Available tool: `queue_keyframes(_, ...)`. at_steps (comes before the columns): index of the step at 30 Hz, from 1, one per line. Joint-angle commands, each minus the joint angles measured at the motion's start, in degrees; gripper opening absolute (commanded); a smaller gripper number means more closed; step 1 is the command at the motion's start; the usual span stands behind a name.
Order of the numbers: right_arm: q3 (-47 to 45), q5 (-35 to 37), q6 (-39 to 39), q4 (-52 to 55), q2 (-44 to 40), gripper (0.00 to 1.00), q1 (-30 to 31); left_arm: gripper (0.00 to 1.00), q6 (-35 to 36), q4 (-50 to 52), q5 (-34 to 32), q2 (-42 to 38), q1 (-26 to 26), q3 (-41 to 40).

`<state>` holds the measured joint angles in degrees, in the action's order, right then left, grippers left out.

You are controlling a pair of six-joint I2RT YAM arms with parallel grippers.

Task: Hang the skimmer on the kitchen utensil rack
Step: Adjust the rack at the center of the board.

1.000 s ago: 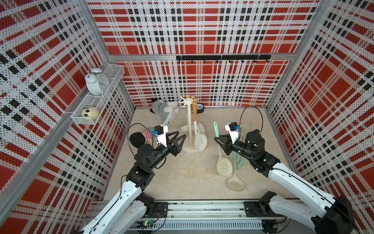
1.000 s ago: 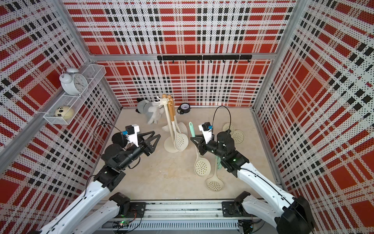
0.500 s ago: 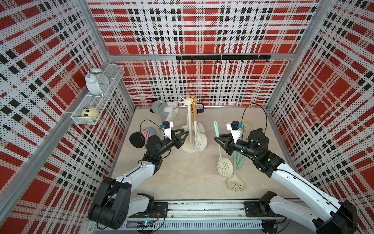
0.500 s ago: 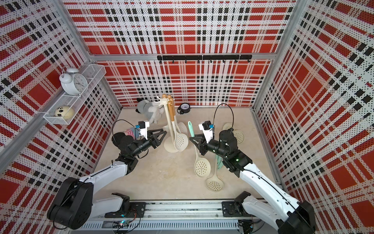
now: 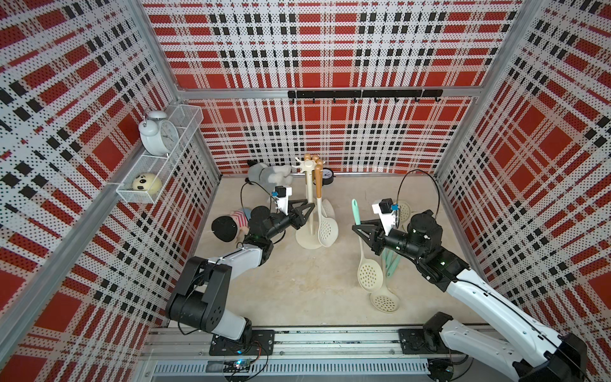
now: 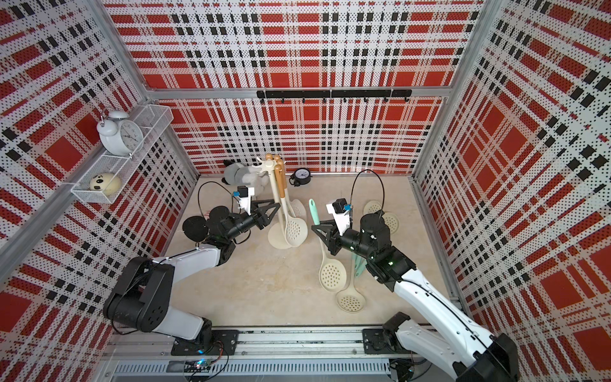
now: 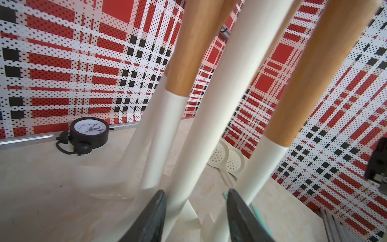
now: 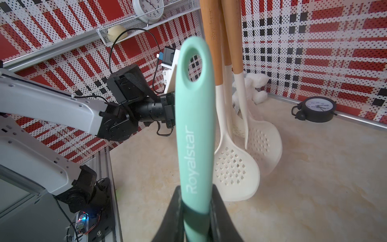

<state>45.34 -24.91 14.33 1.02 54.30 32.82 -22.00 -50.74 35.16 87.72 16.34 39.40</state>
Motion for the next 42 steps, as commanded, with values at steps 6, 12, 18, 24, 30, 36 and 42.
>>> queue_keyframes(6, 1.3, 0.0, -0.9, 1.4, -1.2, 0.00, -0.4, 0.47, 2.4, -1.1, 2.4, 5.1, -0.7, 3.6)
queue_keyframes(12, 1.2, 0.3, -1.0, 1.6, -1.2, 0.00, -0.4, 0.43, 2.7, -1.1, 6.0, 8.8, 0.3, 5.5)
queue_keyframes(18, 1.0, 0.2, -0.9, 2.0, -1.2, 0.00, -0.3, 0.30, 2.8, -1.4, 9.7, 12.2, 0.4, 6.6)
queue_keyframes(24, 0.9, 0.3, -0.8, 2.0, -1.5, 0.00, -0.4, 0.12, 2.4, -2.1, 7.6, 10.9, 0.4, 6.0)
queue_keyframes(30, 0.0, 3.1, -1.4, 2.9, -2.9, 0.00, -0.3, 0.00, 4.9, 0.6, -8.2, 2.2, 3.1, 3.7)
queue_keyframes(36, -1.8, 11.6, -1.3, 3.0, -6.6, 0.00, -0.3, 0.00, 13.3, 8.6, -42.1, -6.1, 14.9, 5.4)
queue_keyframes(42, -2.4, 12.7, -1.1, 3.0, -7.4, 0.00, -0.3, 0.00, 16.6, 2.8, -72.3, -6.8, 24.1, 4.7)
